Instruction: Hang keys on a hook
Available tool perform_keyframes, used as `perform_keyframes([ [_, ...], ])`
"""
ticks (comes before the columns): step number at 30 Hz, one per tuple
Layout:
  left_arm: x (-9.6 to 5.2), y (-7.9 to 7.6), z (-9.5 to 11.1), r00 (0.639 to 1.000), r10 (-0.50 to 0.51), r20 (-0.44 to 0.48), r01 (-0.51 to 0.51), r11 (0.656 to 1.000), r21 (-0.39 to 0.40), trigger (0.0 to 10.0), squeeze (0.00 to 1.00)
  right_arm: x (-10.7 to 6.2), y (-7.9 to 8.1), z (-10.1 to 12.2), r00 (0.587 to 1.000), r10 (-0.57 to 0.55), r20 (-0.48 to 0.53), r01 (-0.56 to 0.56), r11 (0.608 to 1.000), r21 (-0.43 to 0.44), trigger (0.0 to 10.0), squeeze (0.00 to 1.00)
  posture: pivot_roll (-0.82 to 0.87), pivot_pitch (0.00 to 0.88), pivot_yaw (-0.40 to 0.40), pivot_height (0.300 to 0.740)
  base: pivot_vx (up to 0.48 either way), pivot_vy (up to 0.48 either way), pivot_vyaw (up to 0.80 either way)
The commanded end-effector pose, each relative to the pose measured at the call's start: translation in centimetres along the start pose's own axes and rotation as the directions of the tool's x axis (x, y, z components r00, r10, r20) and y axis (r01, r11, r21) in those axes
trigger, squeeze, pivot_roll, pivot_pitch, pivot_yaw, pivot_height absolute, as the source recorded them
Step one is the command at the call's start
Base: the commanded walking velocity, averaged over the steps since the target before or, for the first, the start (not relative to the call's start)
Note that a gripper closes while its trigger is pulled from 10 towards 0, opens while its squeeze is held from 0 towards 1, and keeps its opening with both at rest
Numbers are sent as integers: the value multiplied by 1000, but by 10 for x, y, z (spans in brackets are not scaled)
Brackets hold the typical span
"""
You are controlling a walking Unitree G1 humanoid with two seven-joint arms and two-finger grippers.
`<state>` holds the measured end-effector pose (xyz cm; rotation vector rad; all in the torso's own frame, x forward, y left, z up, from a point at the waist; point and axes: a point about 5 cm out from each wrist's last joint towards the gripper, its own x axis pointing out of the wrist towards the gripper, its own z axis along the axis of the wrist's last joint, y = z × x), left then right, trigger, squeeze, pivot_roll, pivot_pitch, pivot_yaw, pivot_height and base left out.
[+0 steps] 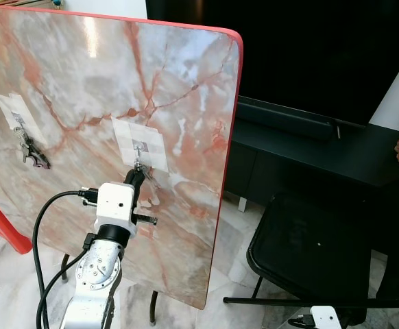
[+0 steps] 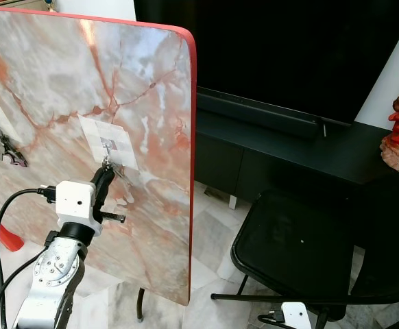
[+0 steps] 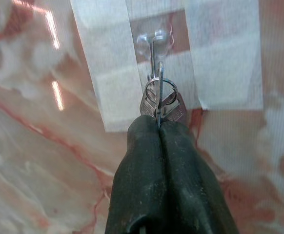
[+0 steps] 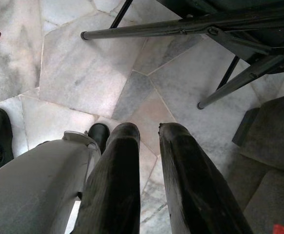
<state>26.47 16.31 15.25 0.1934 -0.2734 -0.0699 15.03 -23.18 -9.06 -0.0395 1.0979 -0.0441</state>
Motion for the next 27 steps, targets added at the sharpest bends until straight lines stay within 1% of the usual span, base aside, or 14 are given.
perform_keyframes([
  [1,1,1,7,1000,5,19,-6,1000,23,10000,0,1,1,3,1000,3,4,-3,1000,-11,10000,0,52,0,-57,721,0,0,0],
  [3,2,0,8,1000,-8,25,7,999,40,10000,0,1,1,4,1000,4,5,-4,1000,-11,10000,0,53,0,-57,721,0,0,0],
  [9,4,0,8,1000,-5,25,5,999,33,10000,0,1,2,4,1000,6,7,-6,1000,-11,10000,0,50,0,-53,721,0,0,0],
  [15,6,1,5,1000,-4,-7,5,999,44,10000,0,1,2,4,1000,6,6,-6,1000,-8,10000,0,48,0,-51,721,0,0,0],
  [27,15,-3,8,999,-39,-8,39,998,45,10000,0,1,2,4,1000,6,6,-6,1000,-3,10000,0,41,0,-47,721,0,0,0],
])
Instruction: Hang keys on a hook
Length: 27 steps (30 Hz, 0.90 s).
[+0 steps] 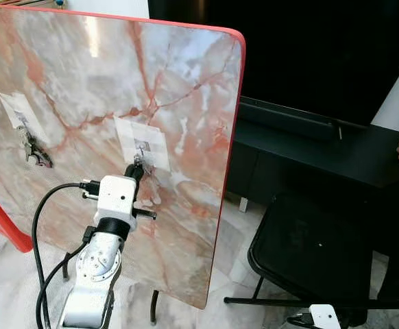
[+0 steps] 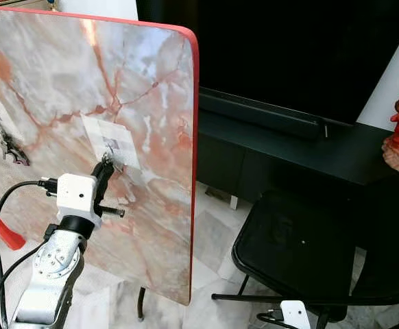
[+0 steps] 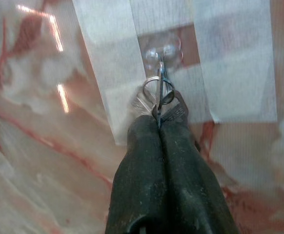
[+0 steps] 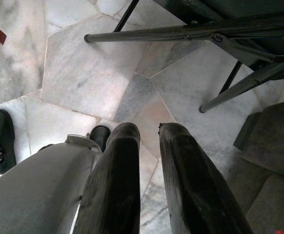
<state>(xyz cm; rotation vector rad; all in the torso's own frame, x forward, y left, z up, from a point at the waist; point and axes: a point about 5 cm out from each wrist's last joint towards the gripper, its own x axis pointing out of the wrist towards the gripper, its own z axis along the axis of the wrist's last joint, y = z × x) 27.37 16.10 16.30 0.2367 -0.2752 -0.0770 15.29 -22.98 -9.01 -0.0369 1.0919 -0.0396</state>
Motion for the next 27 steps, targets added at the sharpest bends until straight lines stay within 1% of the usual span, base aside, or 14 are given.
perform_keyframes([
  [1,4,-5,0,999,-32,-10,32,999,2,10000,0,0,0,1,1000,0,0,0,1000,-3,10000,0,41,0,-47,721,0,0,0],
  [5,6,-11,2,997,-81,-11,81,997,-1,10000,0,0,0,1,1000,-1,0,1,1000,-1,10000,0,39,0,-46,721,0,0,0],
  [13,4,-12,-3,995,-90,-38,90,996,2,10000,0,0,1,1,1000,0,0,0,1000,-1,10000,0,41,0,-47,721,0,0,0],
  [15,2,-14,-8,992,-110,-68,111,994,4,10000,0,0,1,1,1000,1,0,-1,1000,-2,10000,0,42,0,-47,721,0,0,0],
  [16,2,-14,-8,992,-110,-68,111,994,4,10000,0,0,1,1,1000,1,0,-1,1000,-2,10000,0,42,0,-47,721,0,0,0],
  [17,-1,-17,-13,987,-132,-96,133,991,7,10000,0,0,1,1,1000,2,0,-2,1000,-2,10000,0,42,0,-47,721,0,0,0],
  [27,-1,-18,-15,984,-137,-112,139,990,17,10000,0,0,0,1,1000,1,0,-1,1000,-3,10000,0,41,0,-49,721,0,0,0],
])
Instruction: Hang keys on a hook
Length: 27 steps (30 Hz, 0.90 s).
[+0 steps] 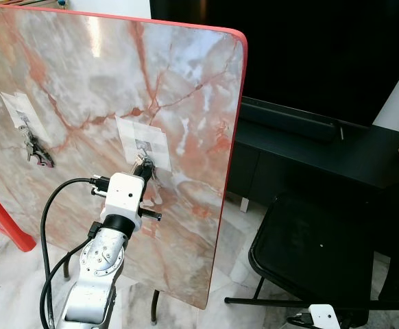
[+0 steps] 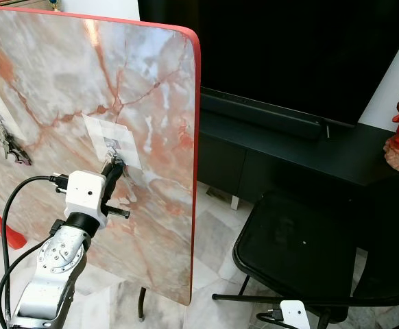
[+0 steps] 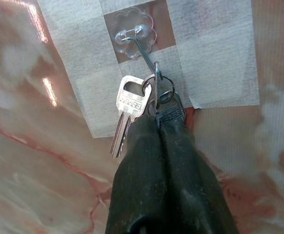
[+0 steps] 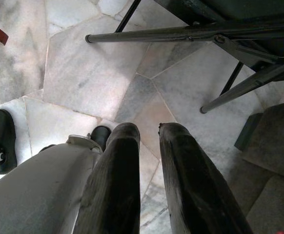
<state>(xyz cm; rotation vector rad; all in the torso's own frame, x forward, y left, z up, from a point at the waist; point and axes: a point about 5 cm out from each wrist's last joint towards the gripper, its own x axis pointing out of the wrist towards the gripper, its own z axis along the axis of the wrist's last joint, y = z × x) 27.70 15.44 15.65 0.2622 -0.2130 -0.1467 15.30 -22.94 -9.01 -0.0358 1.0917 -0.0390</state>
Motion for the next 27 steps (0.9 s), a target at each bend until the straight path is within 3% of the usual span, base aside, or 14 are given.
perform_keyframes([
  [1,-2,-11,-11,996,-64,-64,65,998,15,10000,0,0,0,1,1000,0,0,0,1000,-4,10000,0,41,0,-49,721,0,0,0],
  [5,-4,-16,-14,990,-112,-82,117,991,64,10000,0,0,0,1,1000,0,0,0,1000,-4,10000,0,41,0,-49,721,0,0,0],
  [24,-11,-16,-20,990,-97,-101,107,989,98,10000,0,0,-1,1,1000,-1,1,1,1000,-8,10000,0,42,0,-53,721,0,0,0],
  [25,-11,-15,-20,991,-89,-96,98,991,92,10000,537,0,-1,1,1000,-1,1,1,1000,-9,10000,0,42,0,-53,721,0,0,0],
  [26,-11,-15,-20,991,-89,-96,98,991,92,10000,537,0,-1,1,1000,-1,1,1,1000,-9,10000,0,42,0,-53,721,0,0,0],
  [27,-10,-14,-20,992,-86,-94,94,991,92,10000,980,0,-1,1,1000,-1,1,1,1000,-9,10000,0,42,0,-53,721,0,0,0],
])
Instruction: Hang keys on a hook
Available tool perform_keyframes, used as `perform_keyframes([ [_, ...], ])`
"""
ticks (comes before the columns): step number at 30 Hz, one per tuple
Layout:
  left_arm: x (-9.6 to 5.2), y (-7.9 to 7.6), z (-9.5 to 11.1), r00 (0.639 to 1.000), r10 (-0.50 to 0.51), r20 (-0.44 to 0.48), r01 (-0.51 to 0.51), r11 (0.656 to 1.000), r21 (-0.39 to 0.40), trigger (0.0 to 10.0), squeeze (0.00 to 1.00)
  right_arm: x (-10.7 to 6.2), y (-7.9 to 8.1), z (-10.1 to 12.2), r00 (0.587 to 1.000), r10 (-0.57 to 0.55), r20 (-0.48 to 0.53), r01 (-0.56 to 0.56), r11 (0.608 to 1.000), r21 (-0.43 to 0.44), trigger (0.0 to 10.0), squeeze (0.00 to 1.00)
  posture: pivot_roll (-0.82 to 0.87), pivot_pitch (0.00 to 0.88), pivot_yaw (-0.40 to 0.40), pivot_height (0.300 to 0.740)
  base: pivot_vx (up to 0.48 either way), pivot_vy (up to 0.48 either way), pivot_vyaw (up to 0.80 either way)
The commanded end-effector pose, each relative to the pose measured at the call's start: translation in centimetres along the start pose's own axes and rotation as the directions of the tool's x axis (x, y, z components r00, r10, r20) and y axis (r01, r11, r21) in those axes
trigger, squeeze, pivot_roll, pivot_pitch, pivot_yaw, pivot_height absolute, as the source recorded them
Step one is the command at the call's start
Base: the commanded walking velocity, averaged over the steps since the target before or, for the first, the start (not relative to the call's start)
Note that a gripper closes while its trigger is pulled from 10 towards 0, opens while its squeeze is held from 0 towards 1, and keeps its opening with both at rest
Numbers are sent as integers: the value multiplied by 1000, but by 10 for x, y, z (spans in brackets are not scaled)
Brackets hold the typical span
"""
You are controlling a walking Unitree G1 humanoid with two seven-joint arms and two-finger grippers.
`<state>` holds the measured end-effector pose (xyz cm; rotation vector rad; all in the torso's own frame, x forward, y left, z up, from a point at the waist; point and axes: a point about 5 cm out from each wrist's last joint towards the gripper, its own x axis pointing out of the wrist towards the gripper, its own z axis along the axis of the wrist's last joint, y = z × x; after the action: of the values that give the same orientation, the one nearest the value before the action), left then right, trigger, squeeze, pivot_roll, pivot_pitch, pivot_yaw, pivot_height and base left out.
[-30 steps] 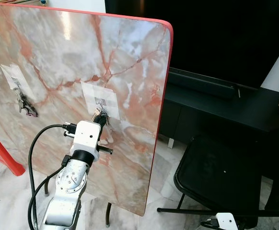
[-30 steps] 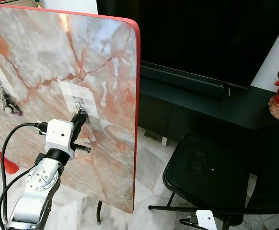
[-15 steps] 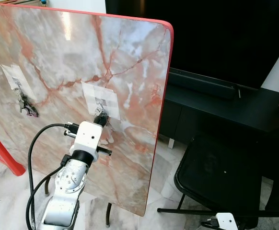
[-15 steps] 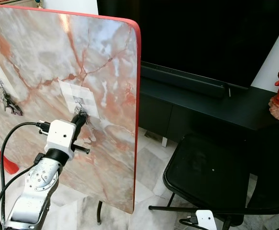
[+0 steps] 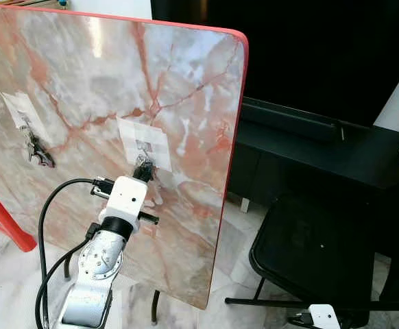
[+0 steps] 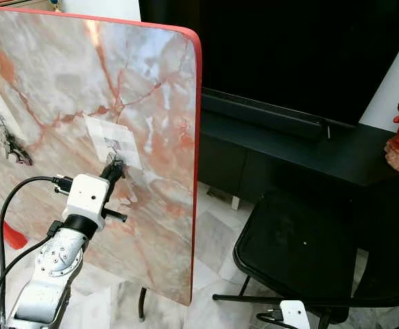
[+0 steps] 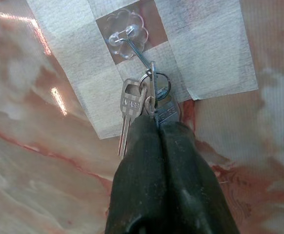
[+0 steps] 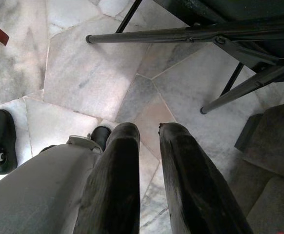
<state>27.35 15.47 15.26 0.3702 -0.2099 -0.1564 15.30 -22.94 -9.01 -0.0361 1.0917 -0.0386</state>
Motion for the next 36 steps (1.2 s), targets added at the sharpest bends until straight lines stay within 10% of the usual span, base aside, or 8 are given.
perform_keyframes([
  [1,-5,-15,-15,995,-71,-77,70,997,-12,10000,973,0,-1,2,1000,-1,1,1,1000,-9,10000,0,44,0,-56,721,0,0,0],
  [18,-9,-15,-21,994,-69,-90,68,997,-23,10000,1000,0,-1,1,1000,-4,1,4,1000,-8,10000,0,43,0,-57,721,0,0,0],
  [28,-45,-3,-77,954,-37,-299,9,996,-94,10000,973,0,-2,0,1000,-5,-2,5,1000,-6,10000,0,43,0,-54,721,0,0,0],
  [29,-55,0,-94,929,-21,-369,-28,991,-128,10000,353,0,-2,0,1000,-5,-2,5,1000,-7,10000,0,43,0,-54,721,0,0,0],
  [30,-55,0,-94,929,-21,-369,-28,991,-128,10000,353,0,-2,0,1000,-5,-2,5,1000,-7,10000,0,43,0,-54,721,0,0,0],
  [31,-61,2,-102,916,-5,-401,-55,989,-137,10000,0,0,-2,0,1000,-5,-2,5,1000,-6,10000,0,43,0,-54,721,0,0,0],
  [36,-91,9,-152,800,82,-595,-232,956,-180,10000,0,0,-2,0,1000,-6,-3,6,1000,-9,10000,0,51,0,-60,721,0,0,0],
])
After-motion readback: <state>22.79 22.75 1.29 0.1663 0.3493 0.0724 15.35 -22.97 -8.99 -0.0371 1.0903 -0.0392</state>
